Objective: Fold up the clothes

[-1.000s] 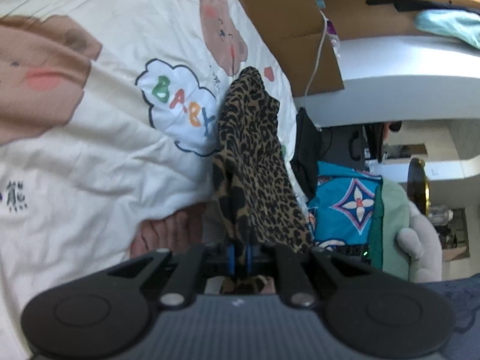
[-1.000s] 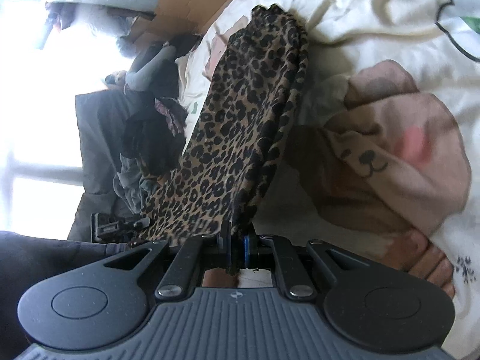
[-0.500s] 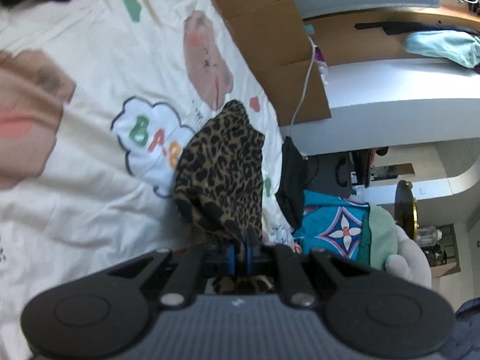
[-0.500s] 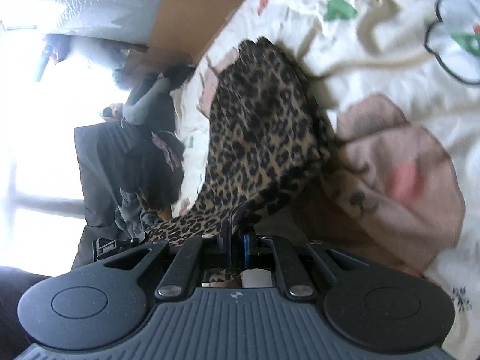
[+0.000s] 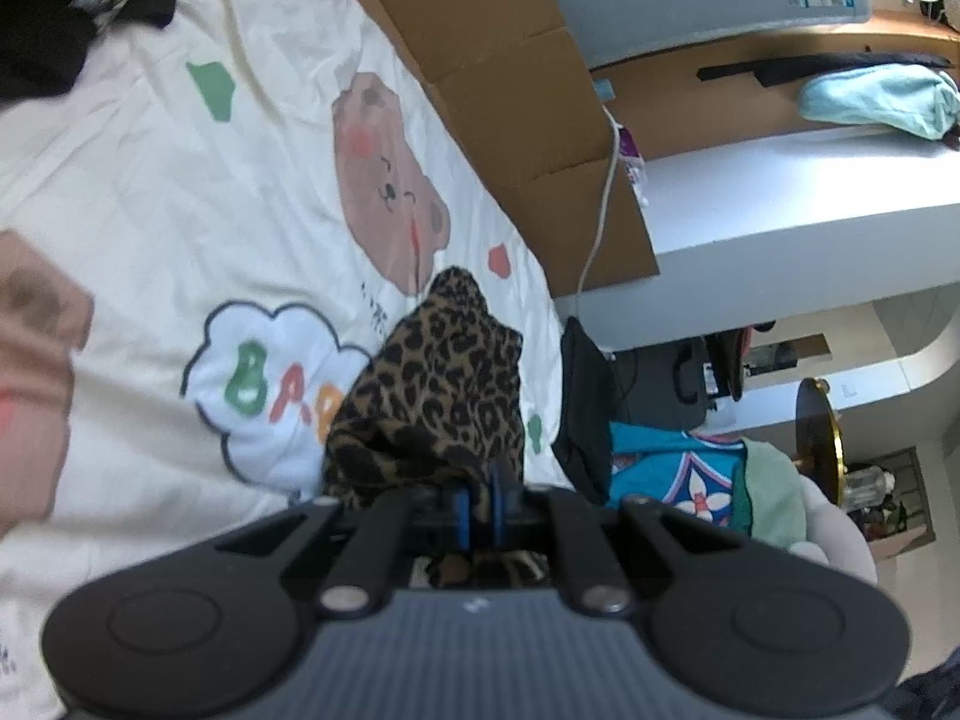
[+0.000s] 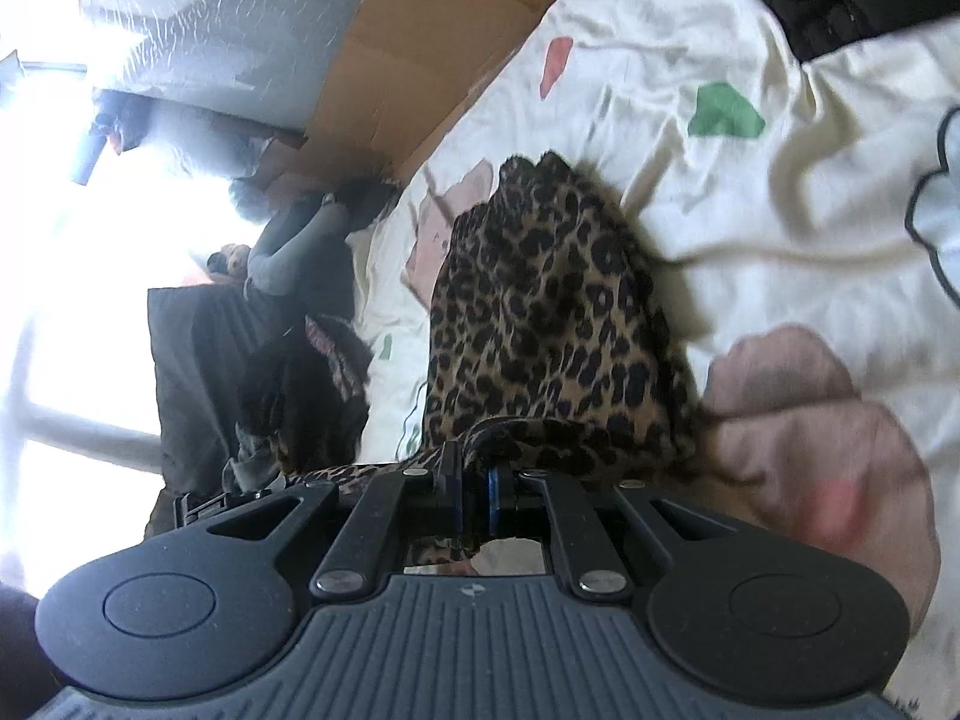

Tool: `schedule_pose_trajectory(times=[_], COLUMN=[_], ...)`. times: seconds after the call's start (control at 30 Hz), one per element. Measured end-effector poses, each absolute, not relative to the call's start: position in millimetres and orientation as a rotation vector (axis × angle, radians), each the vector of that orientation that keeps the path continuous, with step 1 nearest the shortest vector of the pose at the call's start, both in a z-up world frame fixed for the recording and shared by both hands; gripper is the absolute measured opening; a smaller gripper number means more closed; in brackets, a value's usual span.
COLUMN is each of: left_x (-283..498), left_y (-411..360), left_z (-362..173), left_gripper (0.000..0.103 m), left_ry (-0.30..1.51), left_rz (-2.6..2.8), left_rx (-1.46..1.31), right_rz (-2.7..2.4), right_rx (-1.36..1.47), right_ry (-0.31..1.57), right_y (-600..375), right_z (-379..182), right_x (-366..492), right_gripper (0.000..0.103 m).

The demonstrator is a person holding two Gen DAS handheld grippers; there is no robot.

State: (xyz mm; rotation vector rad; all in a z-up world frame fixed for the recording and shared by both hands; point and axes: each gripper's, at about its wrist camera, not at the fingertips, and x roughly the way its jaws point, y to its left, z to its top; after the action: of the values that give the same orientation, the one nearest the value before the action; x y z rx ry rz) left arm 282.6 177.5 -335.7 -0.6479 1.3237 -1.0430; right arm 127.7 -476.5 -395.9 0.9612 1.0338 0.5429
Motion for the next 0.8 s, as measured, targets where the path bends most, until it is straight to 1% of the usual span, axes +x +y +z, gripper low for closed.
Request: schedule_pose_trajectory(times=[0.27, 0.5, 0.67, 0.8], left_x=[298, 308, 316, 324], left_y=[157, 146, 141, 130], left_z=[-334, -318, -313, -321], left_gripper=[0.007, 0.007, 0.007, 0.007], left_ry=[1.301, 1.292, 1.280, 1.284], left_rz=[-1.010, -0.985, -0.971, -0.939], left_rx=[-0.597, -0.518, -0.534, -0.539], right_rz=[0.500, 0.479, 0.469, 0.441], right_rx=[0.936, 0.913, 0.924, 0.933], right_ry=[1.024, 1.003, 0.976, 0.983], right_y=[-474, -472, -472, -473], right_z=[-396, -384, -374, -381], right_x=[150, 160, 170, 183], right_gripper=[0.006, 0.006, 0.006, 0.006])
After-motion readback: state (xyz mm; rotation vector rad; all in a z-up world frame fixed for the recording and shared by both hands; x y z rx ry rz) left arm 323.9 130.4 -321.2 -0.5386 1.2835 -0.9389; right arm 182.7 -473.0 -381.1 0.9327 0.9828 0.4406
